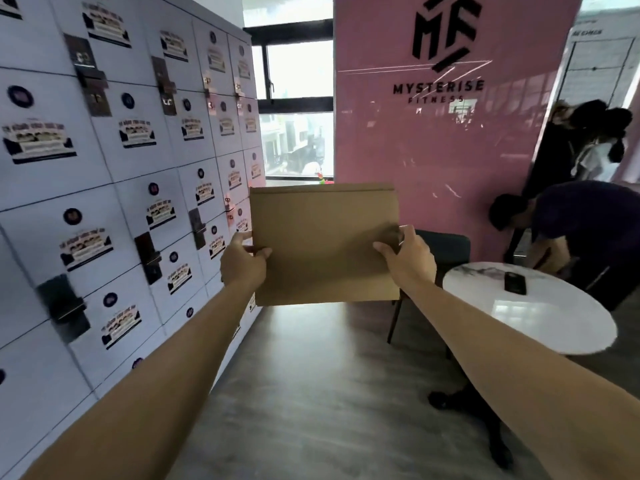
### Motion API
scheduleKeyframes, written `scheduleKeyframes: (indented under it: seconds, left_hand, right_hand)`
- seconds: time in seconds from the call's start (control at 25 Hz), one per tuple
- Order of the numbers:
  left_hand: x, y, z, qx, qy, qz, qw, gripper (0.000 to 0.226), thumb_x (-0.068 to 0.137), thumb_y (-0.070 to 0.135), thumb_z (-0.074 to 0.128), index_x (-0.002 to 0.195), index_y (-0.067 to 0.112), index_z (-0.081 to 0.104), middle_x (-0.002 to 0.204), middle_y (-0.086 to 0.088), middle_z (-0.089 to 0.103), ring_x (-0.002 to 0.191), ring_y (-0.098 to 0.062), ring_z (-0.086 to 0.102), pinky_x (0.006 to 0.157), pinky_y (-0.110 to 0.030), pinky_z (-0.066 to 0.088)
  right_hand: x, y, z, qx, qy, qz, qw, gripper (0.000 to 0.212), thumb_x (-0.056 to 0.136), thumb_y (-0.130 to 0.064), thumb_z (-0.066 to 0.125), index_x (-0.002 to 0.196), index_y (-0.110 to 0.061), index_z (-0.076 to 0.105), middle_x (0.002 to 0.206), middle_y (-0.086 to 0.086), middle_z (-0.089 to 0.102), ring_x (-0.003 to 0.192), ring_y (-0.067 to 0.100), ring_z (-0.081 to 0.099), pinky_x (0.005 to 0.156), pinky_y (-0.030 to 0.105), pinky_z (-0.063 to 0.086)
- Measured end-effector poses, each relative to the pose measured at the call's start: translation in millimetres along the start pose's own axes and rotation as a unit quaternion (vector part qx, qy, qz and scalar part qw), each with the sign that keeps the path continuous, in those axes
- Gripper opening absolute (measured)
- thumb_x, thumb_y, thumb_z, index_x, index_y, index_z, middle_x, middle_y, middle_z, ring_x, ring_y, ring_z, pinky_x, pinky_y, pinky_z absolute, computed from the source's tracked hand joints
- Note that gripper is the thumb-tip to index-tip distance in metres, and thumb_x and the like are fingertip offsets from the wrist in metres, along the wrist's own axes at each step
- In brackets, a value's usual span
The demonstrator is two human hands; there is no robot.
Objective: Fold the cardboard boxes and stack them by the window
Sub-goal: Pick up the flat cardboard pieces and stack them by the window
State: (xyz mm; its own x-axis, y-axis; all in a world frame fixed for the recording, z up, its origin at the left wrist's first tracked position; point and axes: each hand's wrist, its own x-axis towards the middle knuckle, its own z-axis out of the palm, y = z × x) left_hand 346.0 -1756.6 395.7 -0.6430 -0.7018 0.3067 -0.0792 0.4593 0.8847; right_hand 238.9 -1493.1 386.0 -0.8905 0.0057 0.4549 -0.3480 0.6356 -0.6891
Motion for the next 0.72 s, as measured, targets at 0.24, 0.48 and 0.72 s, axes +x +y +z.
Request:
scheduleKeyframes:
  seconds: [0.24, 0.48, 0.72]
  left_hand:
    - [161.8, -18.1, 93.6, 0.027, -0.006, -0.014, 1.000, 0.048, 0.092, 0.018, 0.071, 0.137, 0.016, 0.052, 0.128, -0.009, 0.066, 0.113, -0.030, 0.063, 0.098, -0.042, 0.049]
    - [332.7, -72.3, 138.9, 0.029, 0.026, -0.044, 0.998, 0.044, 0.093, 0.016, 0.070, 0.134, 0.018, 0.054, 0.128, -0.009, 0.065, 0.111, -0.028, 0.064, 0.091, -0.040, 0.051]
    - [532.1, -125.5, 195.4, 0.031, 0.018, -0.039, 0.999, 0.041, 0.093, 0.015, 0.069, 0.131, 0.018, 0.056, 0.131, -0.005, 0.064, 0.110, -0.027, 0.064, 0.089, -0.034, 0.050]
  right_hand:
    - [165.8, 20.6, 120.5, 0.013, -0.039, -0.003, 0.999, 0.054, 0.091, -0.051, 0.066, 0.131, -0.019, 0.048, 0.117, 0.003, 0.062, 0.096, 0.021, 0.059, 0.072, 0.034, 0.049]
    - [301.0, -0.6, 263.8, 0.025, -0.079, -0.022, 0.996, 0.057, 0.090, -0.049, 0.068, 0.131, -0.014, 0.050, 0.116, 0.010, 0.063, 0.103, 0.030, 0.061, 0.087, 0.046, 0.053]
    - [433.1, -22.6, 413.1, 0.024, -0.070, 0.007, 0.997, 0.056, 0.090, -0.046, 0.068, 0.133, -0.013, 0.050, 0.120, 0.011, 0.062, 0.108, 0.032, 0.060, 0.087, 0.041, 0.049]
